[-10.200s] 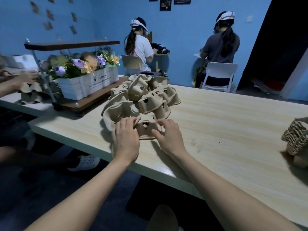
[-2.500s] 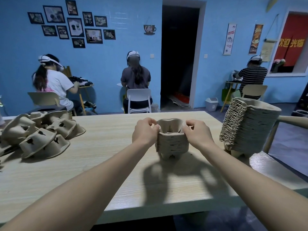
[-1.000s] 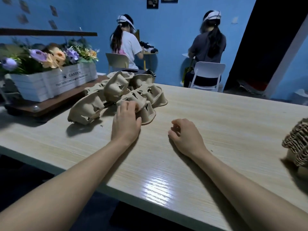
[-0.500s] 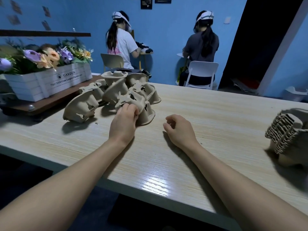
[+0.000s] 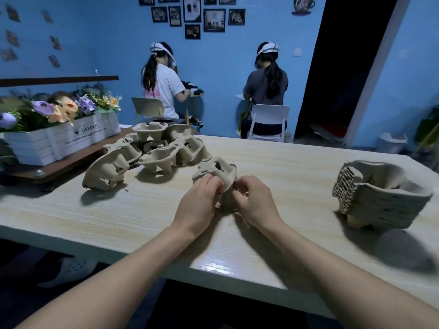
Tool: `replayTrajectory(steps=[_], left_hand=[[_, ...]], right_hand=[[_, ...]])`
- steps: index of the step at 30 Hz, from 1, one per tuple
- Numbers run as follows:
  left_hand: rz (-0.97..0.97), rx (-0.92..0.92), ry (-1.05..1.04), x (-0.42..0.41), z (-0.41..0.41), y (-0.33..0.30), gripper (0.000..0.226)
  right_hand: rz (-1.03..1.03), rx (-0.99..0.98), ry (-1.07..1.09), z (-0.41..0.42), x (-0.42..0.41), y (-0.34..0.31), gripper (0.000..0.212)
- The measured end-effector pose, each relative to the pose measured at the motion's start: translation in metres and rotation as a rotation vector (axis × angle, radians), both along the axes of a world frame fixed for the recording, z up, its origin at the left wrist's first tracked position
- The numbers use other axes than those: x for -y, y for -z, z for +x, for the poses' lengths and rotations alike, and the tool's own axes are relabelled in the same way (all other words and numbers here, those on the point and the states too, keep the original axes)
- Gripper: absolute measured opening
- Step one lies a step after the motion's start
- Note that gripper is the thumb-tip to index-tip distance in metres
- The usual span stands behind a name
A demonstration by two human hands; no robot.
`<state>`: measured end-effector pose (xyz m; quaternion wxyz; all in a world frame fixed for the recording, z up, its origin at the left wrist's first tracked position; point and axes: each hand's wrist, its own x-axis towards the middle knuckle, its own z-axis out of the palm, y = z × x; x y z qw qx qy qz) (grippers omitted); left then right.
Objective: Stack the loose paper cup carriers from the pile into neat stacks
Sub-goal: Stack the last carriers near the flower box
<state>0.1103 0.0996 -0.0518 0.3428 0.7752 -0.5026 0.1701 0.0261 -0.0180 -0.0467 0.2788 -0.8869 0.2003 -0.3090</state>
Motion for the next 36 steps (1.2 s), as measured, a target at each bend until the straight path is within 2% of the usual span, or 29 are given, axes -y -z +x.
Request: replayTrajectory(steps=[5,10,13,16,17,19,21,23,26,30,33,36], left_hand=[[-0.041,0.060,0.072,0.002,-0.010,-0.026,0.009],[-0.068,0.141,0.198,0.006,-0.016,-0.058,0.007],[-0.081,0.170,0.250,0.010,-0.019,-0.074,0.005],[-0.184,0.141,0.208,0.015,-0.024,-0.083,0.006],[-0.231,0.119,0.172,0.017,-0.026,-0.085,0.006],[-0.294,0.049,0.090,0.023,-0.030,-0.088,0.020],[-0.288,-0.074,0.038,0.031,-0.033,-0.087,0.038],[-0.231,-0.249,0.018,0.039,-0.038,-0.085,0.046],[-0.162,-0.465,0.050,0.051,-0.050,-0.082,0.039],[-0.182,-0.538,0.159,0.065,-0.072,-0.085,0.007],[-0.250,-0.584,0.193,0.077,-0.084,-0.090,0.017],[-0.298,-0.637,0.212,0.089,-0.093,-0.096,0.019]], right_hand=[[-0.060,0.083,0.027,-0.015,0.005,-0.025,0.010],[-0.210,0.228,0.086,-0.028,0.011,-0.055,0.019],[-0.308,0.206,0.089,-0.039,0.016,-0.070,0.011],[-0.336,0.210,0.095,-0.050,0.023,-0.082,0.005],[-0.297,0.221,0.098,-0.055,0.025,-0.085,0.004],[-0.173,0.252,0.121,-0.065,0.030,-0.091,0.004],[-0.063,0.256,0.164,-0.076,0.036,-0.097,0.003],[0.019,0.270,0.193,-0.086,0.043,-0.102,0.004],[0.157,0.321,0.212,-0.099,0.052,-0.108,0.001],[0.205,0.346,0.238,-0.117,0.062,-0.111,0.007],[0.249,0.376,0.227,-0.133,0.071,-0.112,0.008],[0.291,0.304,0.164,-0.151,0.078,-0.113,0.014]])
